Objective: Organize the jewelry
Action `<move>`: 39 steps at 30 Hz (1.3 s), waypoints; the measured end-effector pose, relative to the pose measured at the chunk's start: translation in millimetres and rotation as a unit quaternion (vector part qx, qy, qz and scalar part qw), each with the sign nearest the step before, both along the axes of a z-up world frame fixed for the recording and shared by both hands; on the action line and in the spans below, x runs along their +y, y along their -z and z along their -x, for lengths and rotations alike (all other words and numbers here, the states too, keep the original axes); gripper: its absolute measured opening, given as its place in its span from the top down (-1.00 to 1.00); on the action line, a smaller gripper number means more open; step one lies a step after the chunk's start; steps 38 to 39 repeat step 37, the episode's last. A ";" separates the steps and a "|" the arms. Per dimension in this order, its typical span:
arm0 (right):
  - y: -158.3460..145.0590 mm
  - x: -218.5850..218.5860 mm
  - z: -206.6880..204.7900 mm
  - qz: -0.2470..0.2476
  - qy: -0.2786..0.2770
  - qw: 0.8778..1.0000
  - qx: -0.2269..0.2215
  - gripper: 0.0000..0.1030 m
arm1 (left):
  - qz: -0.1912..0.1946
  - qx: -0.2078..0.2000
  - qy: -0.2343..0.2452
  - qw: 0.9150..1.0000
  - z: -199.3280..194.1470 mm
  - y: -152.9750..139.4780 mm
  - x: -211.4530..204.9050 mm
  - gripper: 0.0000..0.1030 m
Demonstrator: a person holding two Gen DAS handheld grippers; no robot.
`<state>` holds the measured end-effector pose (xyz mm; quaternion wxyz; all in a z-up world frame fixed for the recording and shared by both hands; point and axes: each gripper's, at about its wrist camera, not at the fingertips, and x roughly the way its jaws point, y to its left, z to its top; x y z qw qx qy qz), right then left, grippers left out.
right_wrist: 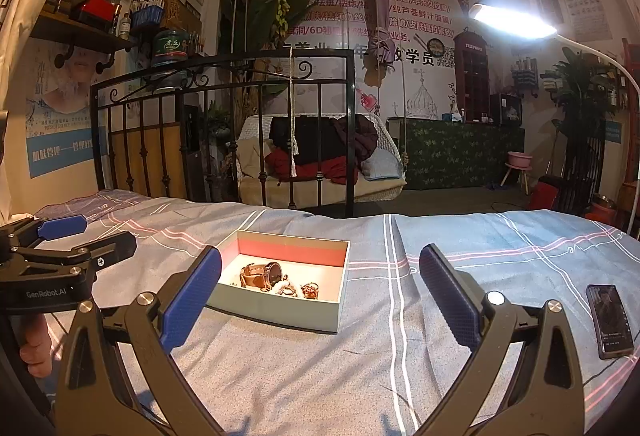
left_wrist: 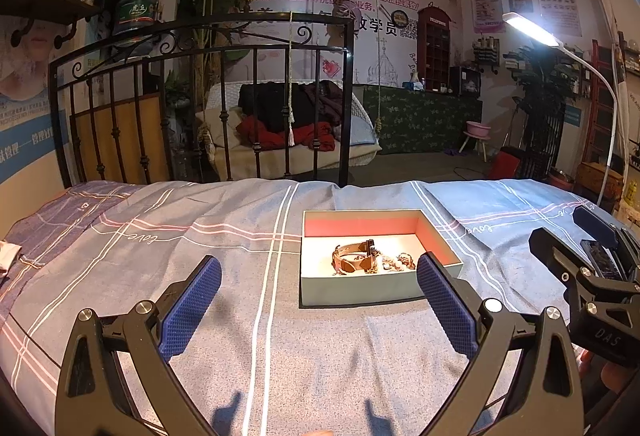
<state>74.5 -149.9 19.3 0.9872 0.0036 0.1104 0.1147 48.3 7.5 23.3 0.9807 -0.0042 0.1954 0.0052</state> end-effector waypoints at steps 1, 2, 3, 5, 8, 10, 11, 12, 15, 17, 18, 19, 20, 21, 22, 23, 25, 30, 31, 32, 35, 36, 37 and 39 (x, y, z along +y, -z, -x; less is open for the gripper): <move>0.1 0.1 0.0 0.000 0.000 1.000 0.000 -0.89 | 0.000 0.002 0.001 1.000 -0.1 0.2 0.1 -0.87; 0.0 0.1 -0.2 0.001 0.000 1.000 0.000 -0.89 | 0.000 0.003 0.001 1.000 0.0 0.6 0.3 -0.87; 0.0 0.0 -0.4 0.001 0.000 1.000 0.001 -0.89 | 0.001 0.005 0.002 1.000 0.0 0.6 0.4 -0.87; 0.1 0.0 0.2 0.000 0.000 1.000 0.001 -0.89 | 0.003 0.006 0.002 1.000 -0.1 0.2 0.3 -0.87; 0.2 0.0 0.5 0.000 0.000 1.000 0.002 -0.89 | 0.003 0.009 0.002 1.000 -1.0 0.0 0.1 -0.87; 0.2 0.2 0.5 0.000 -0.001 1.000 0.002 -0.89 | 0.003 0.011 0.003 1.000 -1.3 0.3 -0.3 -0.87; 0.4 0.3 0.9 0.000 -0.001 1.000 0.002 -0.89 | 0.004 0.011 0.003 1.000 -1.1 0.4 -0.2 -0.87; 0.4 0.3 0.6 0.000 -0.001 1.000 0.002 -0.89 | 0.004 0.012 0.003 1.000 -0.9 0.5 -0.2 -0.87; 0.3 0.5 0.4 0.000 -0.001 1.000 0.002 -0.89 | 0.002 0.012 -0.001 1.000 -1.3 0.2 -0.8 -0.87; 0.2 0.5 0.4 0.000 -0.001 1.000 0.002 -0.89 | -0.002 0.007 -0.002 1.000 -0.4 -0.1 -2.2 -0.87; 0.5 0.7 0.8 0.000 -0.002 1.000 0.003 -0.89 | -0.003 0.007 0.002 1.000 -0.2 0.0 -3.2 -0.87; 0.9 1.0 1.5 0.000 -0.002 1.000 0.003 -0.89 | -0.005 0.009 0.004 1.000 -0.5 0.4 -4.4 -0.87; 1.1 1.5 2.0 0.001 -0.002 1.000 0.004 -0.89 | -0.006 0.010 0.004 1.000 -0.8 0.5 -5.6 -0.87; 1.4 1.6 2.0 0.000 -0.004 1.000 0.004 -0.89 | -0.006 0.011 0.006 1.000 -1.2 0.7 -5.6 -0.87; 1.7 1.9 2.6 0.001 -0.004 1.000 0.004 -0.89 | -0.007 0.012 0.008 1.000 -1.4 1.1 -6.1 -0.87; 1.8 2.0 2.3 0.001 -0.004 1.000 0.005 -0.89 | -0.007 0.013 0.010 1.000 -1.6 1.3 -6.6 -0.87; 1.9 2.1 2.6 0.001 -0.003 1.000 0.005 -0.89 | -0.007 0.014 0.012 1.000 -1.9 1.4 -7.4 -0.87; 3.5 2.4 4.2 0.001 -0.003 1.000 0.005 -0.89 | -0.005 0.018 0.018 1.000 -2.5 2.1 -8.5 -0.87; 3.3 2.3 3.9 0.000 -0.003 1.000 0.005 -0.89 | -0.006 0.020 0.019 1.000 -2.5 2.6 -9.2 -0.87; 3.2 2.2 3.6 -0.001 -0.003 1.000 0.005 -0.89 | -0.007 0.020 0.019 1.000 -2.0 3.1 -9.8 -0.87; 3.2 2.2 3.7 0.001 -0.003 1.000 0.005 -0.89 | -0.007 0.018 0.018 1.000 -1.3 2.7 -11.2 -0.87; 3.4 2.3 4.1 0.001 -0.003 1.000 0.005 -0.89 | -0.007 0.020 0.018 1.000 -1.5 2.9 -11.8 -0.87; 3.2 2.3 3.6 0.000 -0.004 1.000 0.006 -0.89 | -0.007 0.022 0.021 1.000 -1.4 3.1 -12.5 -0.87; 3.2 2.3 3.6 0.000 -0.004 1.000 0.006 -0.89 | -0.007 0.022 0.021 1.000 -1.4 3.1 -12.5 -0.87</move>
